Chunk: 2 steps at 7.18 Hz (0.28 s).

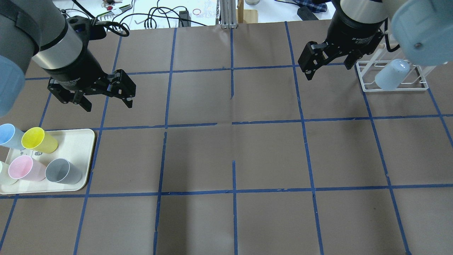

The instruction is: Transfer IKEA cup to right arm and place on rack

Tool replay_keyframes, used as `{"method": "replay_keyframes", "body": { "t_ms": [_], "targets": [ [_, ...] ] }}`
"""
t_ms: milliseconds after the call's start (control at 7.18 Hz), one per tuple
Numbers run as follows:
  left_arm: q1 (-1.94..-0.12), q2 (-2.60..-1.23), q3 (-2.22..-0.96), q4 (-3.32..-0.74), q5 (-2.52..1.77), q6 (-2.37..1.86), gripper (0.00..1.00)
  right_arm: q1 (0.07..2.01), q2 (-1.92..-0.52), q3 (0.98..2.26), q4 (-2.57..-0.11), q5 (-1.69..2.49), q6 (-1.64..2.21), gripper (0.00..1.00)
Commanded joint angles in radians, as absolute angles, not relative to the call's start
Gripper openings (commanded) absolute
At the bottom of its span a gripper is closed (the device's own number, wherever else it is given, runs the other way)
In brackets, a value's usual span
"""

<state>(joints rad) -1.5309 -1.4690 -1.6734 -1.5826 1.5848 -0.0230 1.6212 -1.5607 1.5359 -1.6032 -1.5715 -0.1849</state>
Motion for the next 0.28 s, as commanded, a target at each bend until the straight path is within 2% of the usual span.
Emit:
{"method": "replay_keyframes", "body": {
  "t_ms": [0,139],
  "targets": [
    [-1.529,-1.468,-1.674,-1.583,1.585,-0.023,1.0,1.632,-1.552,1.532,-1.603,-1.58,-0.16,1.0],
    [-1.528,-1.47,-1.674,-1.583,1.586,-0.023,1.0,1.632,-1.551,1.532,-1.612,-1.578,-0.144,1.0]
  ]
}}
